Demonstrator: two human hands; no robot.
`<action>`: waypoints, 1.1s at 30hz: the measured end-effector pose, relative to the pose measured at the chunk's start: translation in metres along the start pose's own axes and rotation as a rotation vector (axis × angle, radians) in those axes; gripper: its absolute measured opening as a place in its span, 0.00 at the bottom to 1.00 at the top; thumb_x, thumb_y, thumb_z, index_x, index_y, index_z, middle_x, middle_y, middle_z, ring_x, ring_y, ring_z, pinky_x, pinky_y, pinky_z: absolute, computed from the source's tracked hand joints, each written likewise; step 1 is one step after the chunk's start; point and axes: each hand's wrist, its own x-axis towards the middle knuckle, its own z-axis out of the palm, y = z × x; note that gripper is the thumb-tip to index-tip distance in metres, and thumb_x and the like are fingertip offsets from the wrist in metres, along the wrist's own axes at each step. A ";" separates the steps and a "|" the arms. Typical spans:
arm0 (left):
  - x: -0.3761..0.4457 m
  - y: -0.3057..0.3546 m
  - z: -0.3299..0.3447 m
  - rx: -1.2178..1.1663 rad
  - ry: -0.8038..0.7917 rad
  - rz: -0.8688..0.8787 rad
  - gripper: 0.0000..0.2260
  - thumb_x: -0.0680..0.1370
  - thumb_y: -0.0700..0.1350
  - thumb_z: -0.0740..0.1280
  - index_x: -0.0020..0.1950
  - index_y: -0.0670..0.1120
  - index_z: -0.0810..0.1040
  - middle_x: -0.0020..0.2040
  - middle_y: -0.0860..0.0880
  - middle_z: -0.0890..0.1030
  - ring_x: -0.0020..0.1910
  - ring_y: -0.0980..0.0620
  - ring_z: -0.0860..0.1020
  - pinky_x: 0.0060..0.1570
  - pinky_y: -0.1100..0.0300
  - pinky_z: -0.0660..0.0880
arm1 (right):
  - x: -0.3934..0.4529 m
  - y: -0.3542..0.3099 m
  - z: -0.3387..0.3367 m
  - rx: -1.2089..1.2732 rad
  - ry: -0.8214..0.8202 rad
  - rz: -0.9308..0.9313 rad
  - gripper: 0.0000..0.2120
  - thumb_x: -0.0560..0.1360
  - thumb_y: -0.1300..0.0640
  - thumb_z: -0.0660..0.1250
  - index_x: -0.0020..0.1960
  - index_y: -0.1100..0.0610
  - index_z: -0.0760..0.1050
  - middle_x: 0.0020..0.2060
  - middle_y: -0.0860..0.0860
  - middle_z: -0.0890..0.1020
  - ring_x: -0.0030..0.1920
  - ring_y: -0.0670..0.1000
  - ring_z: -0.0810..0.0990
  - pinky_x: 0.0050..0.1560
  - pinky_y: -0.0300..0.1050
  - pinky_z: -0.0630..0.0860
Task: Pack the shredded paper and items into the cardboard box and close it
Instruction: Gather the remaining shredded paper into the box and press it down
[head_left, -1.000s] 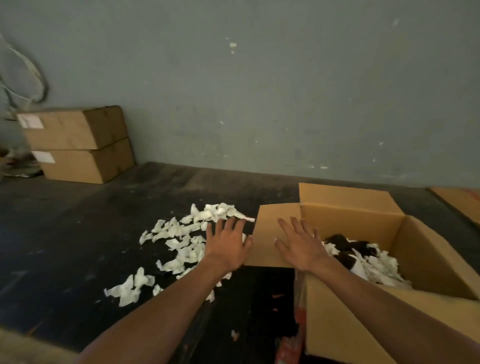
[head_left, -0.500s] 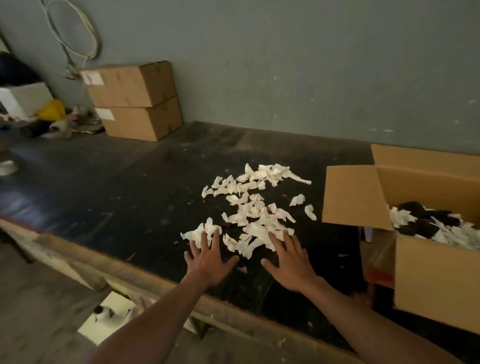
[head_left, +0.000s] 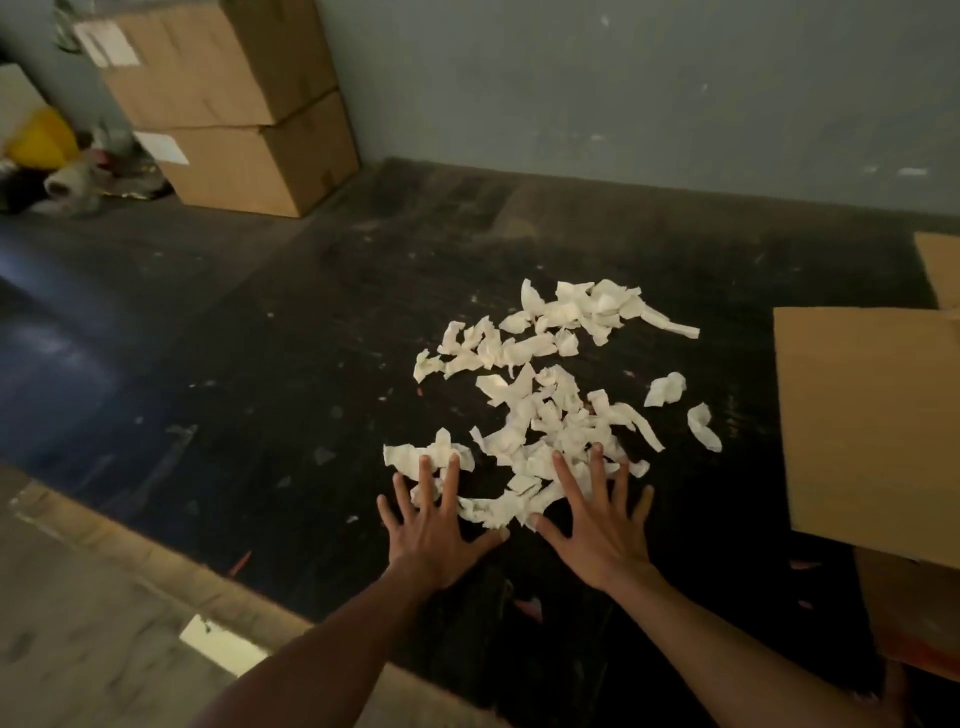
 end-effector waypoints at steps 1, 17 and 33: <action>0.015 0.005 -0.003 0.007 0.004 0.011 0.54 0.61 0.84 0.47 0.75 0.59 0.27 0.77 0.45 0.28 0.75 0.33 0.31 0.71 0.30 0.38 | 0.012 -0.002 -0.001 0.003 0.011 0.000 0.43 0.69 0.23 0.48 0.69 0.34 0.23 0.74 0.53 0.27 0.74 0.65 0.31 0.69 0.75 0.39; 0.171 0.019 -0.081 -0.224 0.303 0.083 0.36 0.75 0.48 0.63 0.79 0.54 0.48 0.80 0.44 0.50 0.78 0.36 0.45 0.75 0.35 0.45 | 0.136 0.055 -0.071 0.449 0.564 0.660 0.27 0.79 0.40 0.50 0.76 0.44 0.53 0.78 0.56 0.53 0.76 0.62 0.52 0.72 0.71 0.47; 0.211 0.049 -0.079 -0.288 0.240 0.351 0.29 0.76 0.67 0.49 0.73 0.56 0.64 0.69 0.47 0.70 0.68 0.47 0.62 0.69 0.45 0.62 | 0.157 0.019 -0.068 0.707 0.540 0.446 0.21 0.79 0.40 0.50 0.60 0.48 0.75 0.58 0.50 0.79 0.63 0.52 0.72 0.68 0.58 0.67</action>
